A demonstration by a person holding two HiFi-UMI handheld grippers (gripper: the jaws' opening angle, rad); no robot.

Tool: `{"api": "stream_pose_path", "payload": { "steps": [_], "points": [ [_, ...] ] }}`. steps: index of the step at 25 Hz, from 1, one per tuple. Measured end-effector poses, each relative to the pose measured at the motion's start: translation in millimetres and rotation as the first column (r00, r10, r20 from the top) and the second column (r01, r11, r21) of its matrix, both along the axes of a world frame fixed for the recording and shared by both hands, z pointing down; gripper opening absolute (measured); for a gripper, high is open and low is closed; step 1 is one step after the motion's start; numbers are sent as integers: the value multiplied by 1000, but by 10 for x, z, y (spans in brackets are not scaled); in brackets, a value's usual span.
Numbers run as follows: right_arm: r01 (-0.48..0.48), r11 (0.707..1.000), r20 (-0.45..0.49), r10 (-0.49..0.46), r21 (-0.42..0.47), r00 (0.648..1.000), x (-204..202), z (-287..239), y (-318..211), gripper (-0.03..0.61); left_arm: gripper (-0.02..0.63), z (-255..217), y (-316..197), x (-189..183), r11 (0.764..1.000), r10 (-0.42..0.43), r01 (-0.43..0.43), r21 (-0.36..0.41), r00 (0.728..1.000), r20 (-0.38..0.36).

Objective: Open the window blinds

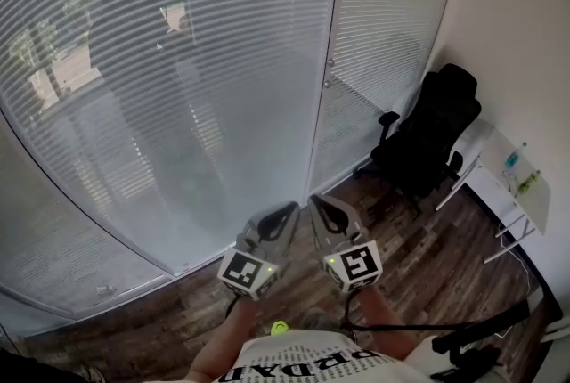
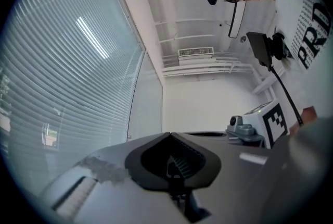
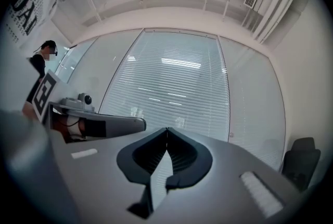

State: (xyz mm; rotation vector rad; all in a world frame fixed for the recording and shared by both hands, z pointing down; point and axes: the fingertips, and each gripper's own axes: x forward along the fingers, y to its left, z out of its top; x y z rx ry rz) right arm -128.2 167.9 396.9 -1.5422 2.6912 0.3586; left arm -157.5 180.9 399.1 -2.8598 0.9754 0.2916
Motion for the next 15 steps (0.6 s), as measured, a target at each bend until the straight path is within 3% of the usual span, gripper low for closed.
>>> {"api": "stream_pose_path", "payload": {
  "steps": [6,15],
  "points": [
    [18,1000,-13,-19,-17,1000,16,103,-256,9,-8,64,-258,80,1000,3,-3,-15,1000,-4],
    [50,996,23,-49,-72,999,486,111,-857,9,-8,94,-835,549,999,-8,10,-44,999,37]
  ]
}}
